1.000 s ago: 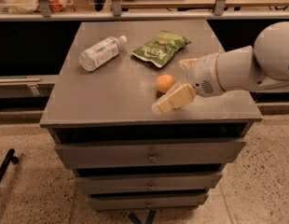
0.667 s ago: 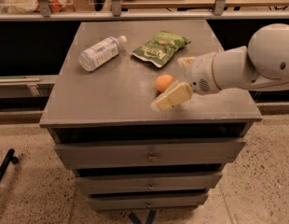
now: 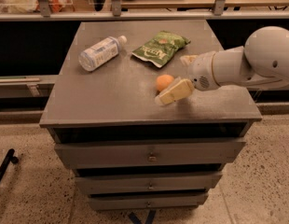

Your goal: Move orange near blue plastic bottle

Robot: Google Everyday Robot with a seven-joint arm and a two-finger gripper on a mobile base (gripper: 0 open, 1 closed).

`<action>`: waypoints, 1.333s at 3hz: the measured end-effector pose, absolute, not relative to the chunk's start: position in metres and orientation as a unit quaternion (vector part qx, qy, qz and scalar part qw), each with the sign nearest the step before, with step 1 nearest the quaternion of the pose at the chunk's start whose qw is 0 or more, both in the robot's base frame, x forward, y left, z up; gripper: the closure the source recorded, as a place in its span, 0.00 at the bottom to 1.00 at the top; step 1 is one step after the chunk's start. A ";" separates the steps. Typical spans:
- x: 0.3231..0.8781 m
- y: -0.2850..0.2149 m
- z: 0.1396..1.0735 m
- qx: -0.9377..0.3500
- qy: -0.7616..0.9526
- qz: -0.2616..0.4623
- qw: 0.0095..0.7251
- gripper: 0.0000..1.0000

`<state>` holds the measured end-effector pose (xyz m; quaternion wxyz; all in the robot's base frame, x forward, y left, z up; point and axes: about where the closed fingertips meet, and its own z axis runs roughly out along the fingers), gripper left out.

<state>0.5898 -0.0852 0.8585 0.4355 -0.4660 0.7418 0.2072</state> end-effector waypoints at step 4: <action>0.603 -0.059 0.850 -0.477 0.726 0.264 0.419 0.88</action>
Offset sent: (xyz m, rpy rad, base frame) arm 0.0150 -0.0123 -0.0306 0.0132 0.0919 0.0327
